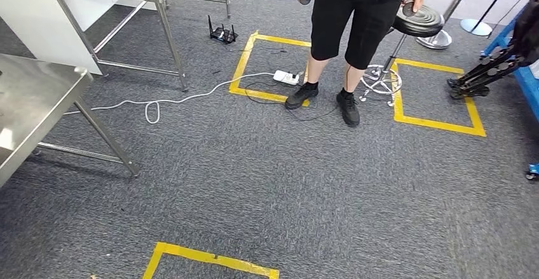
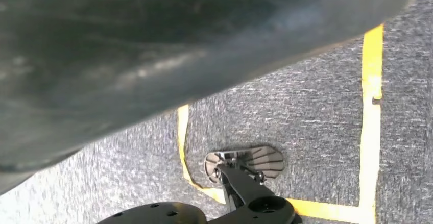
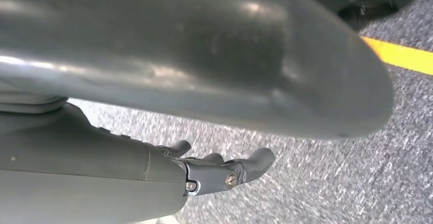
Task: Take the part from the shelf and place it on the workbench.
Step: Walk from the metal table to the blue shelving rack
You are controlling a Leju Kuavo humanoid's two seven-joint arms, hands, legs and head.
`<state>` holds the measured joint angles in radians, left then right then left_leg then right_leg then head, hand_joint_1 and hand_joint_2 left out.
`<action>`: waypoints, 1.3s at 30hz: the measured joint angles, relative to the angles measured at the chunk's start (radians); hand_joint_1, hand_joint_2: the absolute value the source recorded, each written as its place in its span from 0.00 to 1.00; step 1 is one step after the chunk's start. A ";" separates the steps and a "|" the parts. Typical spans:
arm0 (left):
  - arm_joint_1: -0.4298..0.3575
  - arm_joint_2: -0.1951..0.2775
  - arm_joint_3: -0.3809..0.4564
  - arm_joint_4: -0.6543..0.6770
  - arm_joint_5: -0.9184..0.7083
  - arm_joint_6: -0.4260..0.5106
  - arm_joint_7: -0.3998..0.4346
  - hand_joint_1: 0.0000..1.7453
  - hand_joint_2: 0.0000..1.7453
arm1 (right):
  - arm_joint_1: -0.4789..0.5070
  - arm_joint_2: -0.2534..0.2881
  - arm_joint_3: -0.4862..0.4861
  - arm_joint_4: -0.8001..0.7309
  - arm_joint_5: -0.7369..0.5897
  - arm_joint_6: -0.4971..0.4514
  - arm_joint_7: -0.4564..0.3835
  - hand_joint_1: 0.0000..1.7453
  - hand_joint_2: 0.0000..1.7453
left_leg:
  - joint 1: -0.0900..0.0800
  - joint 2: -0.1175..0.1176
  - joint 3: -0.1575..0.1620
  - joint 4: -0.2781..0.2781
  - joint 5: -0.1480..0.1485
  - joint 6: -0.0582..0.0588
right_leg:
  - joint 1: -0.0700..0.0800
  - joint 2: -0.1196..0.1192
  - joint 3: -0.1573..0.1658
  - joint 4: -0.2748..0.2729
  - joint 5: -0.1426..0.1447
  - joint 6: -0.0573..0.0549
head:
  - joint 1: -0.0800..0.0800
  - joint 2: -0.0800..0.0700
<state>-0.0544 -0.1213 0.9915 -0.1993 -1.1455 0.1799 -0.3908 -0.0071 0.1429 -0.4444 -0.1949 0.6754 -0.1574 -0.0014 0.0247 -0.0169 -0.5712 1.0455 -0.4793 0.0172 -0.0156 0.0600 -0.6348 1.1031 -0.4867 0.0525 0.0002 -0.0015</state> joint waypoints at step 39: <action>0.001 -0.003 0.012 0.000 -0.021 0.045 0.001 0.00 0.00 | -0.003 -0.002 -0.012 0.000 0.020 0.014 0.014 0.00 0.00 | -0.016 0.097 0.021 0.001 -0.030 -0.002 | 0.016 -0.115 0.011 -0.047 0.031 0.003 | 0.002 0.000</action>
<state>-0.0531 -0.1242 1.0040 -0.1991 -1.1662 0.2250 -0.3898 -0.0105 0.1409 -0.4564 -0.1949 0.6949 -0.1429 0.0131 0.0085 0.0798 -0.5498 1.0469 -0.5093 0.0156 -0.0001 -0.0551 -0.6235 1.0559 -0.4560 0.0550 0.0020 -0.0015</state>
